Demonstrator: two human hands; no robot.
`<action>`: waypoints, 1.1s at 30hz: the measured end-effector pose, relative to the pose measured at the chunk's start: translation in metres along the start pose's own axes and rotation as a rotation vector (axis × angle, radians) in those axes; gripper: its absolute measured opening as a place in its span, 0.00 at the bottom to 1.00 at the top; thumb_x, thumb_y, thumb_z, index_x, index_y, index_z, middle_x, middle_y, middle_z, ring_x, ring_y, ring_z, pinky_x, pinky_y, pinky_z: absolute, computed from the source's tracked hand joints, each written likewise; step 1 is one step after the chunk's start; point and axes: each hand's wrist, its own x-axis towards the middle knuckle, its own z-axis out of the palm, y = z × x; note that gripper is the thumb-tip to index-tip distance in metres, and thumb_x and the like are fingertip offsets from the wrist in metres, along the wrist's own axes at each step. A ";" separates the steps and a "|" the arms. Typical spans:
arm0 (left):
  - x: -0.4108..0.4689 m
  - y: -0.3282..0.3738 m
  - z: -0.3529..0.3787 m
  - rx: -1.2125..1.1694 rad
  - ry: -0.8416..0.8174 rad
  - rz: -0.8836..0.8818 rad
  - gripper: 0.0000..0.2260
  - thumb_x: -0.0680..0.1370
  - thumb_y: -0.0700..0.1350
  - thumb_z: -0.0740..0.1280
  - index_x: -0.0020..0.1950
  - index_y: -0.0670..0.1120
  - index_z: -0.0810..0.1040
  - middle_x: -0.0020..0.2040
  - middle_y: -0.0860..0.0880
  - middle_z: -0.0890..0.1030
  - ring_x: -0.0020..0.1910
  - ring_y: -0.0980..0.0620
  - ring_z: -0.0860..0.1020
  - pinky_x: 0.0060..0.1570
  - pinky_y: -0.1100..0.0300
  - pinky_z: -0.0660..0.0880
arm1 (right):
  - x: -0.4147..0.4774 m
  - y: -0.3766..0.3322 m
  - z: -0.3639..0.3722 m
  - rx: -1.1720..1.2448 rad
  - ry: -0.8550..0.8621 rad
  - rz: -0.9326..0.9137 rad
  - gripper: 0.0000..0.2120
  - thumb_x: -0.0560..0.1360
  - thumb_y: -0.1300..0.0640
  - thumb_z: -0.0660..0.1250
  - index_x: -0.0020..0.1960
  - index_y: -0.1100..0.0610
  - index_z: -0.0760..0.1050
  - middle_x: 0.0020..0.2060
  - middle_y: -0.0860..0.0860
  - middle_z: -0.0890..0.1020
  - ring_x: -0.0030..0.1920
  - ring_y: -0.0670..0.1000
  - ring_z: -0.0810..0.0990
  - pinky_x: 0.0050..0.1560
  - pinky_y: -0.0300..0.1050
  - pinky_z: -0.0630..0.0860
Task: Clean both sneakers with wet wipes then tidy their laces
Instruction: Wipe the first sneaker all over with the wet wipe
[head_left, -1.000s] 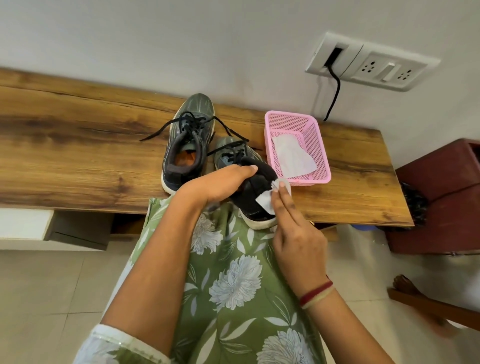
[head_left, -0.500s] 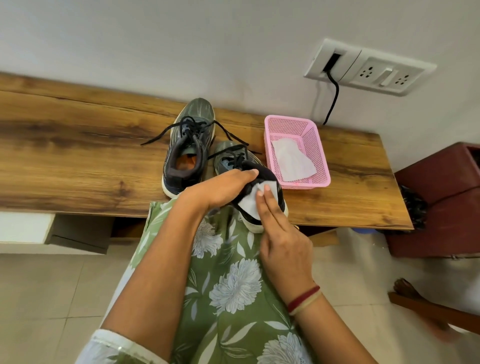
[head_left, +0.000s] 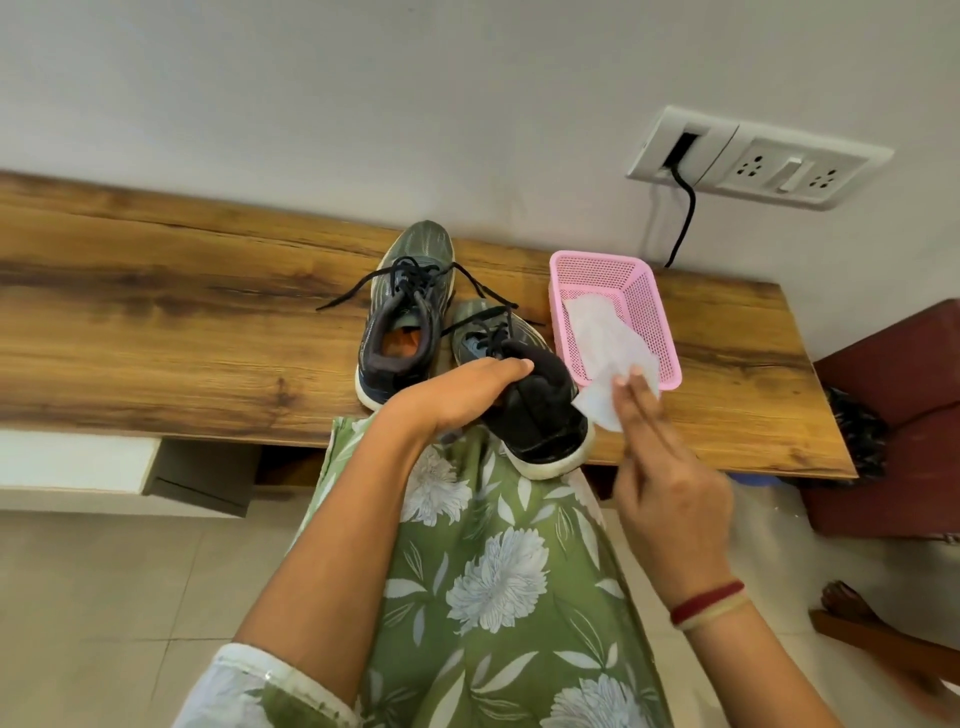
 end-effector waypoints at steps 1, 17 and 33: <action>-0.001 -0.002 -0.001 -0.001 0.000 0.003 0.18 0.83 0.51 0.53 0.57 0.44 0.80 0.52 0.50 0.83 0.51 0.56 0.80 0.50 0.66 0.72 | 0.006 -0.001 -0.004 0.048 0.042 0.031 0.24 0.74 0.62 0.55 0.70 0.55 0.68 0.67 0.50 0.72 0.28 0.49 0.74 0.26 0.35 0.71; -0.019 -0.025 0.005 -0.109 0.124 0.158 0.16 0.83 0.47 0.52 0.52 0.41 0.76 0.43 0.48 0.77 0.38 0.63 0.75 0.41 0.70 0.71 | 0.001 -0.040 0.026 0.545 -0.216 0.293 0.23 0.78 0.64 0.60 0.70 0.48 0.64 0.67 0.40 0.66 0.65 0.31 0.61 0.66 0.25 0.58; -0.028 -0.055 0.036 -0.465 0.364 0.371 0.16 0.76 0.47 0.65 0.57 0.38 0.79 0.50 0.43 0.82 0.51 0.49 0.80 0.53 0.58 0.76 | 0.044 -0.042 0.006 0.184 -0.357 -0.029 0.19 0.78 0.58 0.59 0.68 0.48 0.70 0.66 0.45 0.74 0.63 0.46 0.74 0.57 0.39 0.71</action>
